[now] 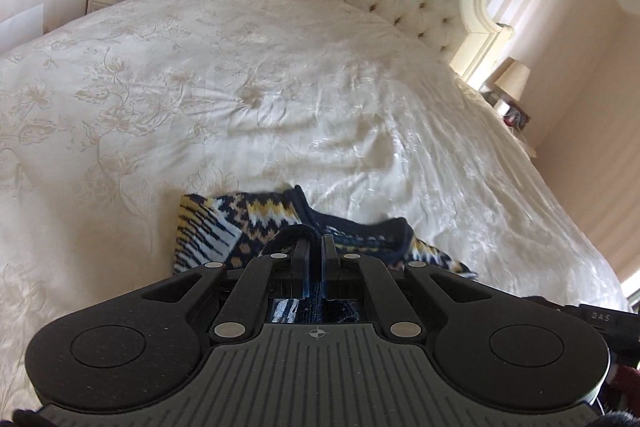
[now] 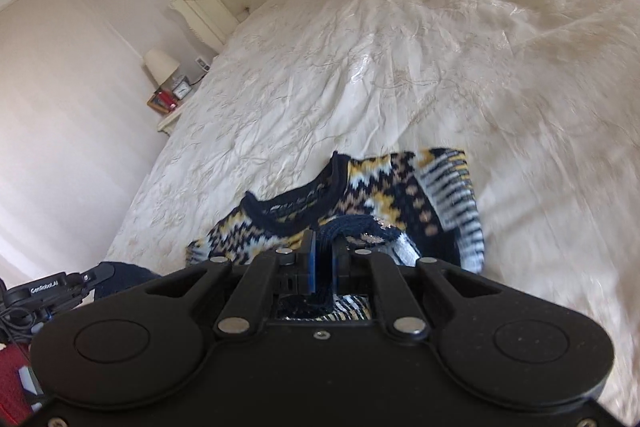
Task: Fold small clothes
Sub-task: 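Lift the hem with both grippers and fold it toward the collar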
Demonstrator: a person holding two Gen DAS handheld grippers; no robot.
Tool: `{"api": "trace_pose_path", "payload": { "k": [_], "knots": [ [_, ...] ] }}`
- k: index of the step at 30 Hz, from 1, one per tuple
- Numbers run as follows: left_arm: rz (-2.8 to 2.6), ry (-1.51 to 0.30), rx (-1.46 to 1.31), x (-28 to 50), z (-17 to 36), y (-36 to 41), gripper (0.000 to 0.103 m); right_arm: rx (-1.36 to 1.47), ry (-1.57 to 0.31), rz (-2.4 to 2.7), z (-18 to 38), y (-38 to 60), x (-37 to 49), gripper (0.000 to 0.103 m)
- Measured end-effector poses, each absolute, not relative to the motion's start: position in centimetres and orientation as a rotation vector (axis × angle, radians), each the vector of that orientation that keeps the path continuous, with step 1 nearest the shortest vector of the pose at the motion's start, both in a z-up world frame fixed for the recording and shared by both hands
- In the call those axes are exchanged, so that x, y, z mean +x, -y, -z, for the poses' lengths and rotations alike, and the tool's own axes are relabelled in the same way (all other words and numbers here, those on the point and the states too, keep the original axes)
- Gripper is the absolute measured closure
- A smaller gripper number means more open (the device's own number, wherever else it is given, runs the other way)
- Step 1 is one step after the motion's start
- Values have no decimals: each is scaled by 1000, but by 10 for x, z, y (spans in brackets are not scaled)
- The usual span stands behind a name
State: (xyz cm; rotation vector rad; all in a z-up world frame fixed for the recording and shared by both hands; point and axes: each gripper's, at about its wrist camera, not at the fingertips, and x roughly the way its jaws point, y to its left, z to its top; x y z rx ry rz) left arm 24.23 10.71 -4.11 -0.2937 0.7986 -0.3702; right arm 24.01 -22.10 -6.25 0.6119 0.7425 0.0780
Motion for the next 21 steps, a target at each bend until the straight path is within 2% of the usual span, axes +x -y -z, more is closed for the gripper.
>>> {"api": "trace_pose_path", "payload": {
  "k": [10,21],
  "knots": [
    [341,-932,-323,325,93,-103,98,586,-858,31,99,211,333,90],
    [231,-1026,-283,366,131,-88,95,579,-973,47,141,224,379,89]
  ]
}}
